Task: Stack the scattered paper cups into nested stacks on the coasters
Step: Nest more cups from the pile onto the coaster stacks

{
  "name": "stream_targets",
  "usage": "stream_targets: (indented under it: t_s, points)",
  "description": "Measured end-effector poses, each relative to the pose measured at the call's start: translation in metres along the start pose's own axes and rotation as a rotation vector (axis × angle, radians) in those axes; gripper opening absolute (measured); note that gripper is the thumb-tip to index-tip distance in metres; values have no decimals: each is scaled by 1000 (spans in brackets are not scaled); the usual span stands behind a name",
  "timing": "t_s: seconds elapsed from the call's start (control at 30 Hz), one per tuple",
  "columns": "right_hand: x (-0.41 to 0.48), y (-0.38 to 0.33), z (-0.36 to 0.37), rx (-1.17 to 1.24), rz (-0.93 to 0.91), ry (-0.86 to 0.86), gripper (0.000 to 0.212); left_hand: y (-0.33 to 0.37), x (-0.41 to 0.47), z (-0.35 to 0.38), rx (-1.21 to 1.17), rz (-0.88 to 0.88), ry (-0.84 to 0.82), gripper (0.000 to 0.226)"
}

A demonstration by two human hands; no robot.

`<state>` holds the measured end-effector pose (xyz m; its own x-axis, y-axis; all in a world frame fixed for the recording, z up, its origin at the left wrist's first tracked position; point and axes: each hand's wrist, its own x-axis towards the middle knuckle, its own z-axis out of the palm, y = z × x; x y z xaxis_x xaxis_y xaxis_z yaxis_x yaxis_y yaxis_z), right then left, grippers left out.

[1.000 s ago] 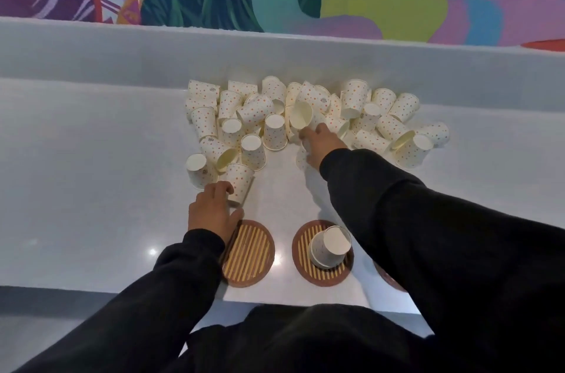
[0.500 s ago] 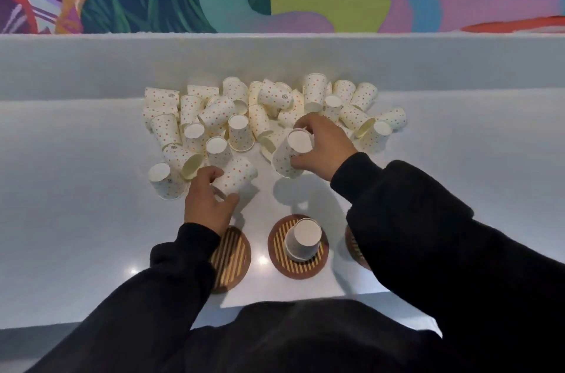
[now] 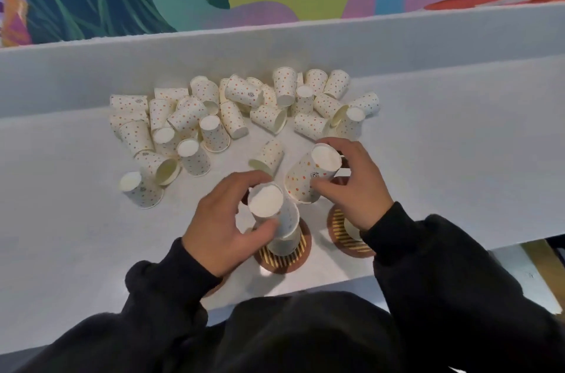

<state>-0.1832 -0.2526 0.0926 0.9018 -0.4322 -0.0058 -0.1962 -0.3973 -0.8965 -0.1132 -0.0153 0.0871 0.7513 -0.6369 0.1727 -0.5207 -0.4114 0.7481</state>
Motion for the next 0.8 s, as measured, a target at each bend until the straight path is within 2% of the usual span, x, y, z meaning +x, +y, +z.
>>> stream_targets:
  t_s: [0.3, 0.5, 0.63, 0.8]
  points:
    - [-18, 10, -1, 0, -62, 7, 61, -33, -11, 50, 133, -7, -136, 58]
    - [-22, 19, 3, 3, -73, -27, 62, -53, -17, 76, 111, -1, -178, 56]
    - [-25, 23, 6, 20, -88, -65, 63, -59, -20, 84, 112, -30, -174, 63]
    - [-32, 25, 16, -3, -125, -162, 64, -68, -15, 80, 84, -90, -236, 90]
